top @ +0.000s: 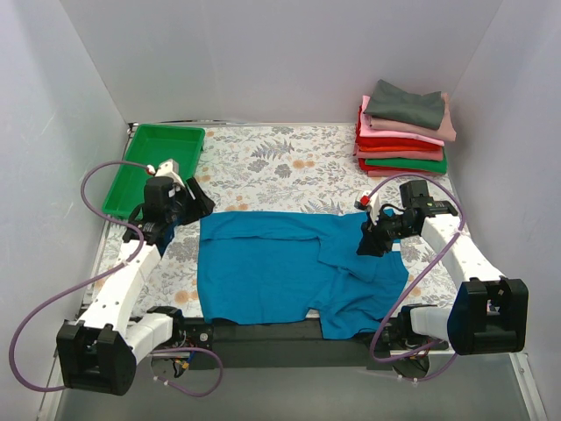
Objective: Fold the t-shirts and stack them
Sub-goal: Fold the tshirt
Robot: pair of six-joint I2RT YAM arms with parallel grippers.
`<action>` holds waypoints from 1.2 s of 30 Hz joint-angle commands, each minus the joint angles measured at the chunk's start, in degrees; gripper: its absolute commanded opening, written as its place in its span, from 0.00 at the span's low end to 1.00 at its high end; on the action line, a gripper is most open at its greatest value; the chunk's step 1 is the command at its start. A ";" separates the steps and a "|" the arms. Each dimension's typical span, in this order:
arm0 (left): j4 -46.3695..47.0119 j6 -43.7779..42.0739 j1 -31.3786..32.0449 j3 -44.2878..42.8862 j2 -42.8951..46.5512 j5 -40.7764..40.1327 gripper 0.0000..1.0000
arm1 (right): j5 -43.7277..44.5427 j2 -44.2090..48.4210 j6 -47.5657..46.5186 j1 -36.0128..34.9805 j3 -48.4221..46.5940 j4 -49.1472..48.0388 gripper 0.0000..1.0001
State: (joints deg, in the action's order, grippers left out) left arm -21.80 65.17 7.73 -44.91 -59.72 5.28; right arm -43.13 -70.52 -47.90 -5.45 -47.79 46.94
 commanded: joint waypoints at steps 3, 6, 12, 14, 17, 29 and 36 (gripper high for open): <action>-0.96 -2.15 0.10 3.94 2.42 -1.24 0.58 | 0.16 0.74 0.44 0.27 -1.60 -0.09 0.42; -0.61 -2.50 0.10 5.17 2.51 -0.71 0.58 | 0.24 0.65 0.61 0.35 -1.69 -0.09 0.42; 1.23 -3.12 0.18 5.97 1.46 1.22 0.57 | 0.86 -0.32 0.79 0.44 -2.22 -0.18 0.42; 1.94 -3.12 0.18 5.79 0.40 1.93 0.56 | 0.95 -0.93 0.97 0.44 -2.66 -0.27 0.42; 3.25 -2.94 0.18 5.44 -2.32 2.89 0.54 | 1.04 -1.28 1.05 0.53 -3.19 -0.27 0.42; 3.70 -1.97 0.10 2.63 -19.19 2.46 0.27 | 0.86 -2.34 0.79 1.15 -3.54 -0.27 0.42; 0.71 -1.18 0.10 3.33 -20.70 -1.93 0.24 | 0.77 -2.16 0.53 1.59 -3.27 -0.27 0.42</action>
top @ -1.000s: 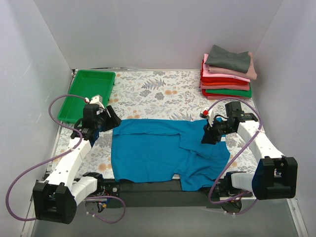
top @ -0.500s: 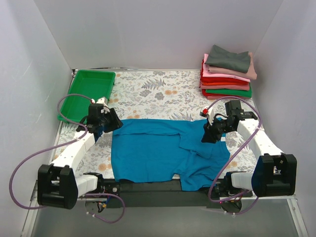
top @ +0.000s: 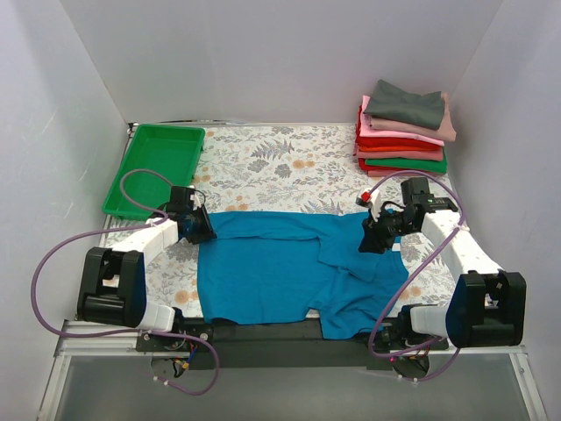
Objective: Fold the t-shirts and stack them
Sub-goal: Fold the tshirt
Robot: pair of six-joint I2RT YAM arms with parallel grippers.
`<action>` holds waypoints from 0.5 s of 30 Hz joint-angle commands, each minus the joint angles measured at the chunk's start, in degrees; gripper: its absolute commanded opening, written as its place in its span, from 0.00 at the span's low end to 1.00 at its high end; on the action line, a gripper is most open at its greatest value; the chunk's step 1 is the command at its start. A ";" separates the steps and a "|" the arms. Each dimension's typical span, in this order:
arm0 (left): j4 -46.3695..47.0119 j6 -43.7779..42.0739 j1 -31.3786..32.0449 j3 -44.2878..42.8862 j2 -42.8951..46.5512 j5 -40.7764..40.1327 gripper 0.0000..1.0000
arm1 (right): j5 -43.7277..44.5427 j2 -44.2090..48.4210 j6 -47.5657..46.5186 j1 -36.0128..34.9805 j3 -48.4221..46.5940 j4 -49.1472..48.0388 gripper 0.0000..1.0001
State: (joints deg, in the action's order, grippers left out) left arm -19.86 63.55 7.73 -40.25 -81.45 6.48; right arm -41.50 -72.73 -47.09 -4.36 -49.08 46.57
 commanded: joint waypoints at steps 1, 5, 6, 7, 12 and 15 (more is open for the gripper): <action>-1.41 0.44 0.18 -1.15 1.29 -3.31 0.24 | -0.95 0.13 -0.28 0.49 -1.98 0.10 0.42; -1.85 0.87 0.18 -0.80 1.91 -4.28 0.23 | -0.69 0.31 -0.28 0.49 -1.90 0.19 0.42; -2.03 0.79 0.10 -0.71 1.91 -4.37 0.23 | -0.61 0.31 -0.28 0.49 -1.90 0.10 0.42; -2.20 1.13 0.18 -0.62 1.73 -4.37 0.23 | 0.00 0.31 -0.28 0.58 -1.98 0.02 0.42; -2.73 0.18 0.18 -1.67 2.43 -0.52 0.25 | 6.24 -1.09 3.83 1.81 -4.35 -2.61 0.42; -2.38 -0.44 0.10 -1.94 7.69 1.34 0.30 | 11.34 -4.17 7.09 4.88 -8.30 -5.69 0.43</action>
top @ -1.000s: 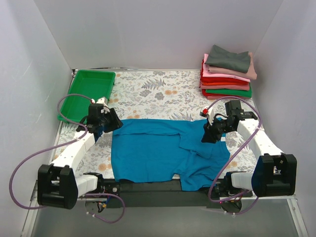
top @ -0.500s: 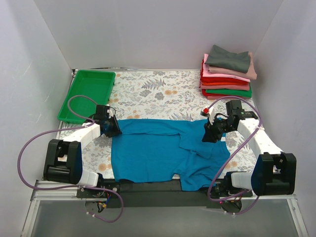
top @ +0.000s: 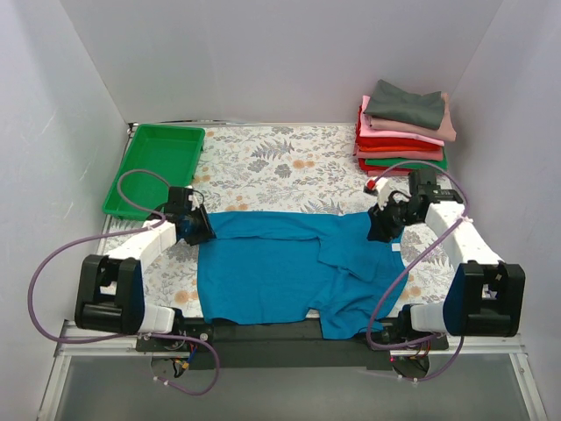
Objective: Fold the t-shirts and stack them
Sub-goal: Fold the tshirt
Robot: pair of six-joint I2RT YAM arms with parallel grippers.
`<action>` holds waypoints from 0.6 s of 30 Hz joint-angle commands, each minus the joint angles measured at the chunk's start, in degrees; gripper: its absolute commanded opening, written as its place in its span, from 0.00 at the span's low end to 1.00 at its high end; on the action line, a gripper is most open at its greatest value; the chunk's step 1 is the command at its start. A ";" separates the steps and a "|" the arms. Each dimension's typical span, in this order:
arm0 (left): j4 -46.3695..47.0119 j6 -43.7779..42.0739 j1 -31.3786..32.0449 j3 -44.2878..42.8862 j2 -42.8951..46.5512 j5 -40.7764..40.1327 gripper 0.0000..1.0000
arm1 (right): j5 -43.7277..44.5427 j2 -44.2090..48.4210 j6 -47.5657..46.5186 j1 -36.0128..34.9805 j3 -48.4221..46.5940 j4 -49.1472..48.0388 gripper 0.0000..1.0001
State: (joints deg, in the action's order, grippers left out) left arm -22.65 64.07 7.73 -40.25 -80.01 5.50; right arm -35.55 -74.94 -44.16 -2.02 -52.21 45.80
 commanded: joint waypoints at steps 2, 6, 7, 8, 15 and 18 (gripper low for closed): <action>1.12 -1.84 0.18 -1.24 11.33 3.90 0.37 | 7.60 -5.38 6.80 6.05 -7.37 -6.42 0.43; 2.79 -3.69 0.18 1.21 18.72 3.39 0.46 | 9.27 -11.97 9.09 10.37 -12.03 -9.93 0.44; 3.40 -3.95 0.18 1.84 19.97 3.12 0.46 | 10.23 -14.68 8.92 10.98 -12.56 -10.20 0.46; 3.58 -4.04 0.10 2.28 20.94 2.42 0.47 | 10.76 -16.19 8.57 11.25 -13.18 -10.29 0.48; 4.20 -4.31 0.18 2.54 22.09 2.06 0.48 | 11.73 -26.66 8.83 12.65 -18.98 -10.47 0.58; 4.20 -4.40 0.18 2.46 21.74 2.06 0.48 | 11.29 -29.03 8.74 12.92 -19.86 -10.56 0.60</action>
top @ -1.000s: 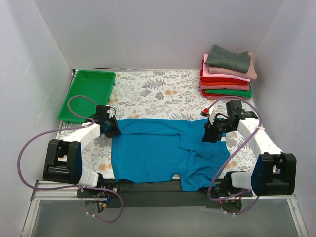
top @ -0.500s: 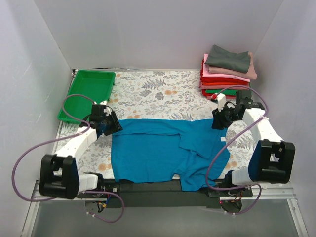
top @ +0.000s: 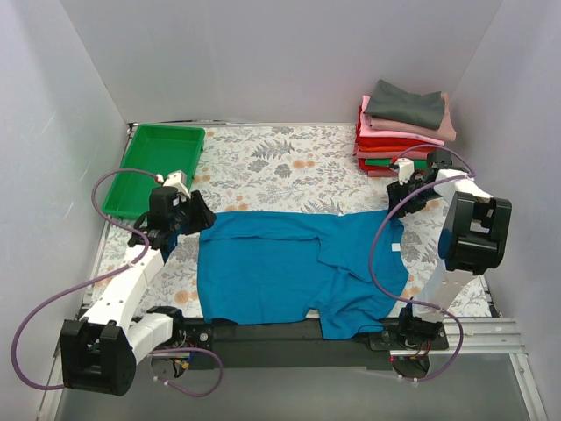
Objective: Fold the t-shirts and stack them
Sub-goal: Fold the tshirt
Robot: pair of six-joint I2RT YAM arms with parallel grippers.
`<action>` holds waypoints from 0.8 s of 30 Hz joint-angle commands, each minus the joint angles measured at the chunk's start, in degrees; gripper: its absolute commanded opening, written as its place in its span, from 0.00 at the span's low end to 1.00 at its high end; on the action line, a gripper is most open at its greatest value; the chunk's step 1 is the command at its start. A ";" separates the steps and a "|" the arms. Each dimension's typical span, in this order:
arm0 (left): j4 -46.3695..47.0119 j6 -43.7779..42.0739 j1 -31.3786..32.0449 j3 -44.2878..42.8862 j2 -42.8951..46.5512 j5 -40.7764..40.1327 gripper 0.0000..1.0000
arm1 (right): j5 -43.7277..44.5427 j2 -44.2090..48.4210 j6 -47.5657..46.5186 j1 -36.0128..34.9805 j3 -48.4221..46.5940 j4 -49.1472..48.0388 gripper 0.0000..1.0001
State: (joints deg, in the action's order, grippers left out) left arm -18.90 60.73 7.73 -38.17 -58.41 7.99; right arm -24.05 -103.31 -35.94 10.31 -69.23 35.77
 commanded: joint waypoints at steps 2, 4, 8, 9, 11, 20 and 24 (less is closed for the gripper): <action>0.44 -1.05 0.18 0.38 -0.21 -0.34 0.48 | -0.90 -1.89 0.52 0.77 -3.10 -0.35 0.61; 0.61 -1.05 0.18 0.38 -0.38 -0.17 0.48 | -2.04 -2.95 0.44 0.77 -3.28 -0.44 0.61; 0.61 -1.05 0.18 0.29 -1.00 0.01 0.48 | -3.72 -4.62 0.35 0.77 -4.07 -0.26 0.61; 0.53 -1.05 0.18 0.29 -1.00 -0.08 0.47 | -4.07 -4.97 0.26 0.77 -4.24 -0.26 0.61; 0.53 -1.05 0.18 0.38 -1.00 0.01 0.48 | -4.60 -6.11 0.00 0.77 -4.59 -0.17 0.60; 0.53 -1.05 0.18 0.38 -1.35 -0.08 0.48 | -5.13 -7.96 -0.88 0.94 -5.56 1.23 0.42; 0.70 -0.96 0.18 0.38 -1.62 0.18 0.48 | -5.48 -8.14 -0.97 1.21 -6.35 1.50 0.26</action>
State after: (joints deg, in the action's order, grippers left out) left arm -18.83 60.42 7.73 -37.95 -59.90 8.03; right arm -28.45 -110.87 -36.42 10.94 -73.63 36.23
